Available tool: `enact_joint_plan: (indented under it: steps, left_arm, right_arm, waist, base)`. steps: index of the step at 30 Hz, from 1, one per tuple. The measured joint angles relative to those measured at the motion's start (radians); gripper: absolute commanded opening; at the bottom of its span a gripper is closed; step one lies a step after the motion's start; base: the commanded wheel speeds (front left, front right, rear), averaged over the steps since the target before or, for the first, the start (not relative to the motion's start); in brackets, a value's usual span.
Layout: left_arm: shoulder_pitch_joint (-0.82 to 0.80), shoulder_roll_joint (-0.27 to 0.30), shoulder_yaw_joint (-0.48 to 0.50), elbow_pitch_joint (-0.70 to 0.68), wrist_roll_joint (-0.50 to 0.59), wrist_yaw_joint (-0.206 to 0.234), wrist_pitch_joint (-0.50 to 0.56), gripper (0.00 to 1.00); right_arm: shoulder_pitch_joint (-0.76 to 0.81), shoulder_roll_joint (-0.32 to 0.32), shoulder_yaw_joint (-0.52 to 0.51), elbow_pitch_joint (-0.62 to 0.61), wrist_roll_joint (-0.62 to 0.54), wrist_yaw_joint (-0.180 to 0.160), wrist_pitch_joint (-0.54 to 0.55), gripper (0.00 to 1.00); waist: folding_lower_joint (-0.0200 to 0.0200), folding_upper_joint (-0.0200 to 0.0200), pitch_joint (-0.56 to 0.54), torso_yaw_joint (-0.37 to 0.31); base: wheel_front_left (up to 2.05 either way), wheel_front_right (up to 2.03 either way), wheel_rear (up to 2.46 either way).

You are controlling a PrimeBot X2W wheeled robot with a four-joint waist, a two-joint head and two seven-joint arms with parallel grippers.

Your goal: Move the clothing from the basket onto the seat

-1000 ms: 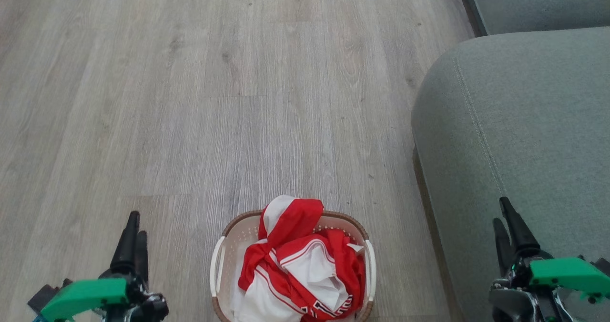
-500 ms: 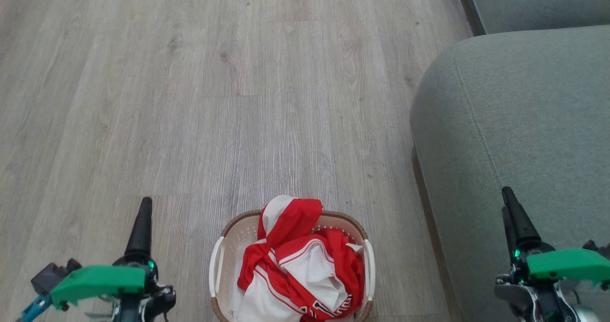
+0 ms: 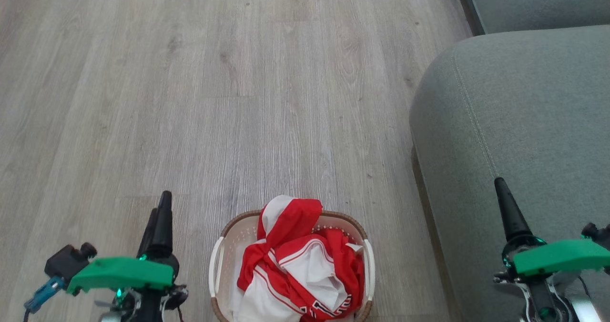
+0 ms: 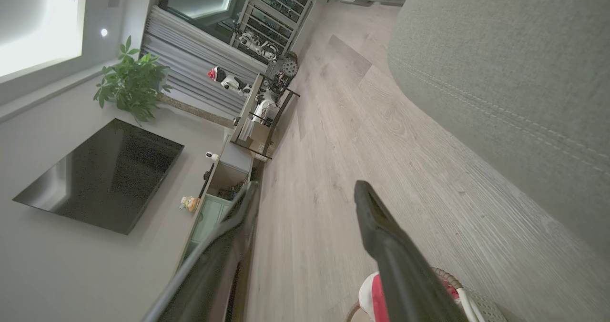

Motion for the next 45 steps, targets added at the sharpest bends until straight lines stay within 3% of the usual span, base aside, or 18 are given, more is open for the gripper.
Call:
enact_joint_plan:
  steps: [14,45]
  left_arm:
    - [-0.01,0.001,-0.042,-0.036,0.196,0.028,-0.04,1.0]
    - [-0.021,0.003,-0.126,-0.092,0.565,0.07,-0.127,1.0]
  right_arm:
    - [-0.003,-0.023,0.019,-0.029,-0.215,0.0,-0.044,1.0]
    - [-0.018,-0.061,0.067,-0.069,-0.539,0.0,-0.132,1.0]
  waist:
    - [0.0,0.0,0.003,-0.001]
    - [0.0,0.0,0.002,-0.003]
  base:
    - [0.0,0.0,0.0]
    - [0.0,0.0,0.0]
